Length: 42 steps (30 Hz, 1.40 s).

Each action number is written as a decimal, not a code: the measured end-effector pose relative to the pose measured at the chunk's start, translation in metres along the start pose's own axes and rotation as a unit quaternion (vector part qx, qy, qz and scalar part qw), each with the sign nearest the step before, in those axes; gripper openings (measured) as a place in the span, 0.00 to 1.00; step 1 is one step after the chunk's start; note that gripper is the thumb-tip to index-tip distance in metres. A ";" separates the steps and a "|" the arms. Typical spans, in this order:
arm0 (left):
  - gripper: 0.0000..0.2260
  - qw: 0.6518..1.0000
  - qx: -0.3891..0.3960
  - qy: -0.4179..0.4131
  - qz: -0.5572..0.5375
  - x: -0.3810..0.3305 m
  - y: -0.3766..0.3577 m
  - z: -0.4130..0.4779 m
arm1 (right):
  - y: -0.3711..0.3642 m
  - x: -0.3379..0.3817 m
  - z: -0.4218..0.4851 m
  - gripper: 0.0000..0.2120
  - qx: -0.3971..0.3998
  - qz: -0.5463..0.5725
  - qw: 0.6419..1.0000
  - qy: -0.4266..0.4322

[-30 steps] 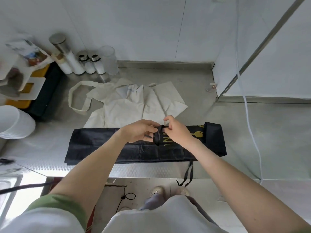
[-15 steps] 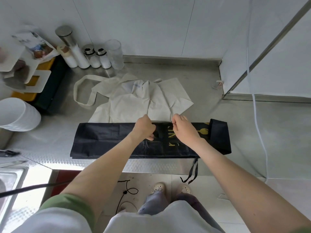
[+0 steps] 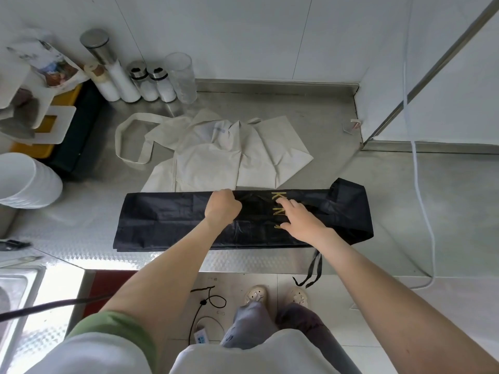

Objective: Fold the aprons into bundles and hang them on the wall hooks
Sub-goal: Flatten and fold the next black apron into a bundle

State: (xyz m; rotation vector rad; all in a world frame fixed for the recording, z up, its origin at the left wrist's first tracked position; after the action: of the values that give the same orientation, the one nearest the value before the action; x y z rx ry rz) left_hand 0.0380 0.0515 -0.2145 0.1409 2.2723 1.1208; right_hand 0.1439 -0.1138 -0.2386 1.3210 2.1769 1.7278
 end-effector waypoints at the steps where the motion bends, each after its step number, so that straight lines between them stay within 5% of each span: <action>1: 0.06 1.000 0.000 0.002 -0.008 0.001 0.000 0.000 | -0.001 -0.001 0.001 0.28 0.001 0.001 1.000 0.001; 6: 0.08 0.996 -0.030 0.016 -0.084 0.005 -0.003 0.001 | -0.002 -0.008 0.002 0.21 -0.002 0.036 0.999 -0.015; 12: 0.05 0.934 0.186 0.108 -0.284 0.000 -0.025 -0.006 | 0.005 -0.012 0.000 0.18 -0.032 0.063 0.997 -0.034; 14: 0.11 0.913 0.218 0.136 -0.317 0.002 -0.028 -0.006 | 0.010 -0.012 0.001 0.16 -0.049 0.047 0.997 -0.040; 20: 0.09 0.939 0.220 0.097 -0.245 0.002 -0.020 -0.006 | 0.025 -0.020 -0.002 0.10 -0.112 -0.066 0.988 -0.082; 26: 0.11 0.967 0.132 0.104 -0.190 0.016 -0.006 0.002 | 0.033 -0.029 -0.007 0.11 -0.140 -0.056 0.985 -0.083; 30: 0.21 0.996 0.075 -0.012 0.053 0.013 -0.003 0.004 | 0.035 -0.032 -0.015 0.24 -0.153 0.003 0.987 -0.046; 33: 0.24 0.986 -0.010 -0.127 0.110 -0.018 -0.003 -0.003 | 0.044 -0.047 -0.027 0.27 -0.232 -0.065 0.968 -0.064; 37: 0.31 0.931 0.010 -0.303 0.205 -0.060 -0.043 -0.021 | 0.037 -0.091 -0.046 0.32 -0.192 -0.106 0.962 -0.164; 42: 0.36 0.855 -0.006 -0.407 0.321 -0.089 -0.084 -0.033 | 0.024 -0.121 -0.066 0.39 -0.136 -0.011 0.979 -0.149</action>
State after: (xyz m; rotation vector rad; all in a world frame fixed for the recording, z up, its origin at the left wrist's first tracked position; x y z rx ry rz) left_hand 0.1056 -0.0557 -0.2213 1.2022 1.4492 1.0792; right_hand 0.1990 -0.2422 -0.2479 1.3731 1.7204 1.6249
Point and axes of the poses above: each hand's wrist, its own z-axis towards the middle knuckle, its own y-axis out of the back of the hand, x = y × z, the point moved 7 cm from there along z, towards the middle knuckle, and after that the axes turned 7 degrees about -x, right-handed, at the moved point
